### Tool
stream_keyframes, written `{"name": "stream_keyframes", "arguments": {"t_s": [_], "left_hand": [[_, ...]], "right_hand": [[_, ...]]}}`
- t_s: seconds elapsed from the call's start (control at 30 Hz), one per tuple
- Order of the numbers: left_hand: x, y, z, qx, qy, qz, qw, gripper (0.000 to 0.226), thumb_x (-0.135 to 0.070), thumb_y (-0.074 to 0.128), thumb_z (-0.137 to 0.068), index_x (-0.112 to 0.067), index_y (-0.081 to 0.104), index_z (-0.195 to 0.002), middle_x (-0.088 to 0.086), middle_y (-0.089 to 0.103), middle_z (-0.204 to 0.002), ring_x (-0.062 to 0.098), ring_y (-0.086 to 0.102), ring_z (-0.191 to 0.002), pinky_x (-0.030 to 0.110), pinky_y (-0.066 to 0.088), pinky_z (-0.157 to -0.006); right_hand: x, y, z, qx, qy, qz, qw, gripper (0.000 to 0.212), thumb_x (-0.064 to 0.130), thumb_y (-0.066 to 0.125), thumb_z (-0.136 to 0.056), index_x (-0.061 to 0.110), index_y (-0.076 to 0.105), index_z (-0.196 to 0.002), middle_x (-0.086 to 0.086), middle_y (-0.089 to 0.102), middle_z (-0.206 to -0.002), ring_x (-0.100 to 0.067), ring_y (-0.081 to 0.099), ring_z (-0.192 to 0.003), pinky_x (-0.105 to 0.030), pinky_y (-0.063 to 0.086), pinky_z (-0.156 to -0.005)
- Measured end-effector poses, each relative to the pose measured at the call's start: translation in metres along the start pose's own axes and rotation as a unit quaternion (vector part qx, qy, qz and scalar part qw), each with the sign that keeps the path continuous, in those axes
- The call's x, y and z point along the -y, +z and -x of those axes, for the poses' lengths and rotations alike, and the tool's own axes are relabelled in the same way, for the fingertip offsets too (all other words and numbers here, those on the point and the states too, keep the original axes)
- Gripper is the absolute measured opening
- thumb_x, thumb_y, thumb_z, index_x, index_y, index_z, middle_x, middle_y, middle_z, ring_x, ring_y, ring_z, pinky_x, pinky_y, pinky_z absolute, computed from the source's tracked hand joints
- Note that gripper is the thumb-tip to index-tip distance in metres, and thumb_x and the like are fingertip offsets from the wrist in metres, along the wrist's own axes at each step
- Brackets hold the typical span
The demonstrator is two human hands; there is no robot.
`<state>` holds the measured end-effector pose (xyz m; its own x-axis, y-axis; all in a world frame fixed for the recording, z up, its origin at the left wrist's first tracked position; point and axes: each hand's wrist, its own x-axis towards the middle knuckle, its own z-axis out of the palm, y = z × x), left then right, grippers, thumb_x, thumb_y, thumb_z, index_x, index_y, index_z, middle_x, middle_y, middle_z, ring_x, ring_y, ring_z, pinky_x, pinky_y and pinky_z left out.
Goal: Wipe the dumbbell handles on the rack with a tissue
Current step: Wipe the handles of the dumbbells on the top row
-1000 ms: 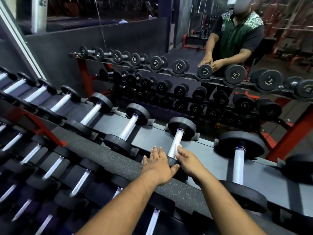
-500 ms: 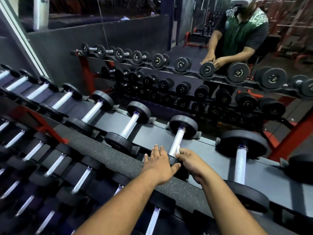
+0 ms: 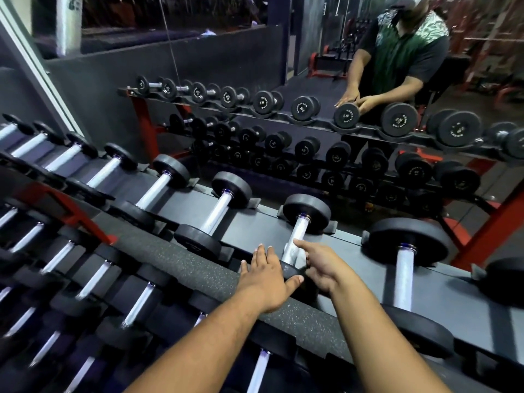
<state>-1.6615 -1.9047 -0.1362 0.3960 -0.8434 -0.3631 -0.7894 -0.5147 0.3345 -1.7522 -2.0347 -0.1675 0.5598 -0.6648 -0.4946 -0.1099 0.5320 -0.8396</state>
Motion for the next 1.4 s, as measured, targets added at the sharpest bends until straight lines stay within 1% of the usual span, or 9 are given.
{"name": "stream_keyframes", "arguments": {"t_s": [0.17, 0.4, 0.6, 0.7, 0.83, 0.93, 1.1, 1.27, 1.4], "left_hand": [[-0.003, -0.002, 0.003, 0.0, -0.005, -0.001, 1.0, 0.103, -0.072, 0.037, -0.095, -0.009, -0.013, -0.159, 0.013, -0.02, -0.167, 0.028, -0.012, -0.155, 0.052, -0.004, -0.125], [0.0, -0.001, 0.001, 0.002, 0.002, -0.001, 1.0, 0.101, -0.07, 0.037, -0.096, -0.009, -0.012, -0.159, 0.014, -0.019, -0.167, 0.029, -0.011, -0.155, 0.053, -0.001, -0.125], [-0.005, -0.004, 0.005, 0.0, -0.003, -0.003, 1.0, 0.101, -0.07, 0.036, -0.096, -0.008, -0.013, -0.159, 0.014, -0.019, -0.167, 0.028, -0.011, -0.155, 0.052, -0.002, -0.125], [-0.005, -0.003, 0.006, 0.002, -0.004, -0.004, 1.0, 0.101, -0.07, 0.037, -0.097, -0.009, -0.014, -0.159, 0.014, -0.02, -0.166, 0.029, -0.011, -0.155, 0.052, -0.002, -0.125], [-0.002, -0.001, 0.003, -0.005, 0.0, -0.004, 1.0, 0.1, -0.07, 0.037, -0.096, -0.009, -0.013, -0.159, 0.014, -0.018, -0.167, 0.029, -0.011, -0.155, 0.052, -0.002, -0.126], [-0.003, -0.001, 0.004, -0.003, -0.002, -0.009, 1.0, 0.101, -0.07, 0.036, -0.096, -0.009, -0.014, -0.159, 0.014, -0.019, -0.167, 0.029, -0.011, -0.155, 0.052, -0.002, -0.125], [-0.004, -0.003, 0.006, -0.004, -0.003, -0.002, 1.0, 0.101, -0.07, 0.037, -0.096, -0.009, -0.014, -0.159, 0.014, -0.019, -0.167, 0.029, -0.011, -0.155, 0.052, -0.003, -0.125], [-0.002, 0.0, 0.004, -0.006, 0.005, -0.003, 1.0, 0.1, -0.07, 0.037, -0.096, -0.009, -0.013, -0.159, 0.014, -0.017, -0.167, 0.029, -0.01, -0.155, 0.053, -0.002, -0.125], [-0.004, -0.003, 0.006, -0.003, -0.001, -0.004, 1.0, 0.103, -0.072, 0.037, -0.095, -0.008, -0.013, -0.159, 0.015, -0.018, -0.167, 0.029, -0.01, -0.155, 0.053, -0.002, -0.125]], "right_hand": [[0.03, 0.012, -0.023, -0.069, -0.026, -0.114, 0.991, 0.04, 0.028, 0.075, -0.083, 0.0, 0.067, -0.11, -0.018, 0.072, -0.1, -0.034, 0.065, -0.1, -0.047, 0.048, -0.105], [0.006, 0.003, 0.005, 0.014, 0.04, -0.001, 0.999, 0.035, 0.026, 0.068, -0.091, -0.001, 0.067, -0.114, -0.019, 0.072, -0.095, -0.028, 0.069, -0.083, -0.042, 0.055, -0.088], [0.039, 0.023, -0.013, -0.116, -0.017, -0.093, 0.989, 0.026, 0.015, 0.064, -0.093, -0.005, 0.066, -0.11, -0.015, 0.07, -0.082, -0.027, 0.067, -0.076, -0.039, 0.055, -0.085], [0.021, 0.018, -0.002, -0.09, 0.01, -0.041, 0.995, 0.018, 0.013, 0.058, -0.097, -0.003, 0.064, -0.103, -0.013, 0.072, -0.075, -0.023, 0.069, -0.066, -0.031, 0.057, -0.065], [0.006, 0.014, 0.002, -0.062, 0.009, -0.039, 0.997, 0.032, 0.02, 0.066, -0.09, -0.001, 0.064, -0.115, -0.021, 0.071, -0.104, -0.031, 0.068, -0.085, -0.043, 0.056, -0.08], [0.021, 0.022, -0.014, -0.103, -0.013, -0.065, 0.993, 0.054, 0.03, 0.078, -0.07, -0.002, 0.064, -0.112, -0.022, 0.068, -0.098, -0.037, 0.065, -0.088, -0.054, 0.053, -0.094], [0.029, 0.023, -0.011, -0.085, -0.006, -0.088, 0.992, 0.023, 0.017, 0.06, -0.094, -0.001, 0.065, -0.107, -0.019, 0.068, -0.089, -0.027, 0.065, -0.07, -0.028, 0.055, -0.057], [0.0, 0.011, -0.008, -0.09, -0.138, 0.084, 0.983, 0.016, 0.017, 0.056, -0.084, 0.016, 0.066, -0.096, -0.008, 0.067, -0.088, -0.025, 0.061, -0.086, -0.037, 0.047, -0.075], [0.011, 0.012, -0.007, -0.06, -0.063, -0.002, 0.996, 0.018, 0.013, 0.055, -0.096, 0.003, 0.067, -0.105, -0.016, 0.074, -0.094, -0.024, 0.067, -0.085, -0.037, 0.052, -0.084]]}}
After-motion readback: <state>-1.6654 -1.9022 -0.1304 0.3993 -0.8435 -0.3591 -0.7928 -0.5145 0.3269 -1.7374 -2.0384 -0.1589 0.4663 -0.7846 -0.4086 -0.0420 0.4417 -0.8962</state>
